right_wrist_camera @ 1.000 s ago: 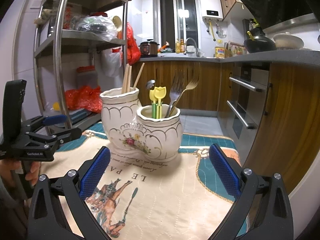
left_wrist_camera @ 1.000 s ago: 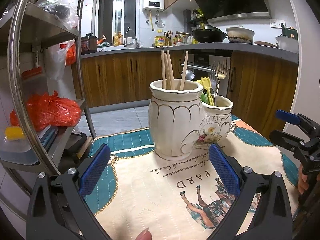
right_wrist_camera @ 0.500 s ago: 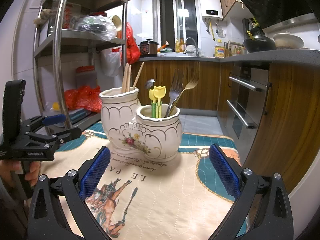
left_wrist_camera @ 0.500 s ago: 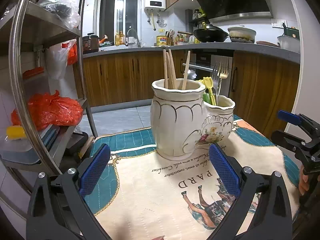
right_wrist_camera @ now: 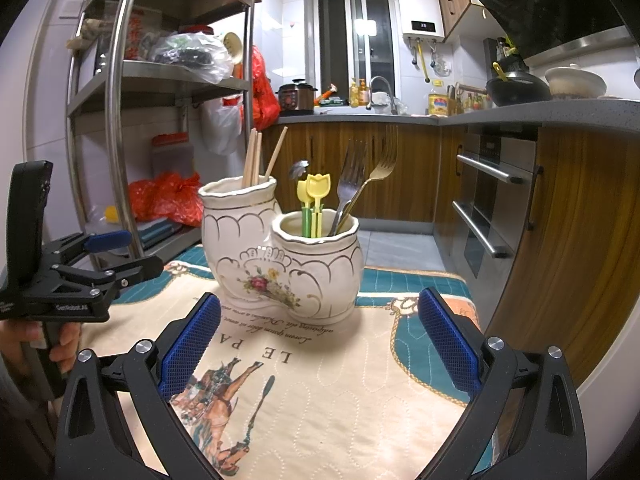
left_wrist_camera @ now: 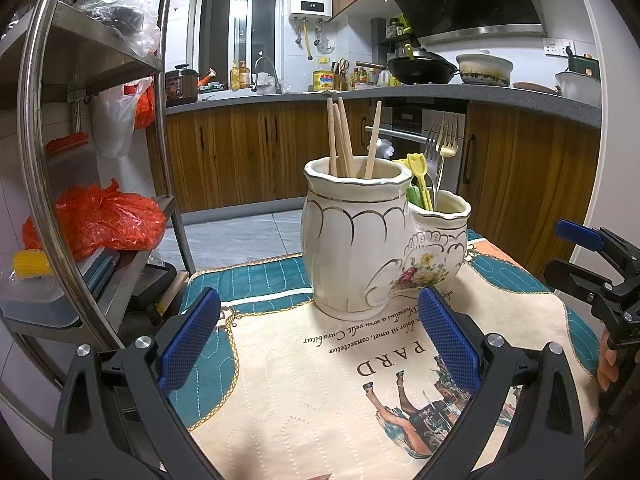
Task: Organize utensils
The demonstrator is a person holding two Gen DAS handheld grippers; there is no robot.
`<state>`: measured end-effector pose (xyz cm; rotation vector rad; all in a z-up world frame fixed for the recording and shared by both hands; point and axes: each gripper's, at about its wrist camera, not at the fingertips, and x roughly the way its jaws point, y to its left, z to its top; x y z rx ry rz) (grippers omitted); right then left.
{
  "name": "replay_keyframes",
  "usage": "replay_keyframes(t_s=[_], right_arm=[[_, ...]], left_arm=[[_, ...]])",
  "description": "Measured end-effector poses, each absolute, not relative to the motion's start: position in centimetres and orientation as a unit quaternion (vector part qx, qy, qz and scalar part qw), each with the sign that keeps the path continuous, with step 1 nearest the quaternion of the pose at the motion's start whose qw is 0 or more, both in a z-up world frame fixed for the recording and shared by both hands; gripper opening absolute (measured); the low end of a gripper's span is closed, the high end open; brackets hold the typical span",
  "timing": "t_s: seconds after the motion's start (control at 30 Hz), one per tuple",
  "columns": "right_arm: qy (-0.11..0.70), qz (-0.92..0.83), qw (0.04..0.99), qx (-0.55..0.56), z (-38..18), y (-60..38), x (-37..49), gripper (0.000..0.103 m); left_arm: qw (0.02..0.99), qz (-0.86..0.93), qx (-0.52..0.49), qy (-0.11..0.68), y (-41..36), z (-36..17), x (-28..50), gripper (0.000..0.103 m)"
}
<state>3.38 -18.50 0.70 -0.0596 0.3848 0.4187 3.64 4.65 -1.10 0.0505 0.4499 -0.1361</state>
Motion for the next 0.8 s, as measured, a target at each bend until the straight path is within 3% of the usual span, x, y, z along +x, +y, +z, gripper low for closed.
replay_keyframes(t_s=[0.8], right_arm=[[0.190, 0.207, 0.959, -0.029, 0.71, -18.55, 3.40, 0.098]], left_arm=[[0.970, -0.064, 0.029, 0.233, 4.45, -1.29, 4.11, 0.097]])
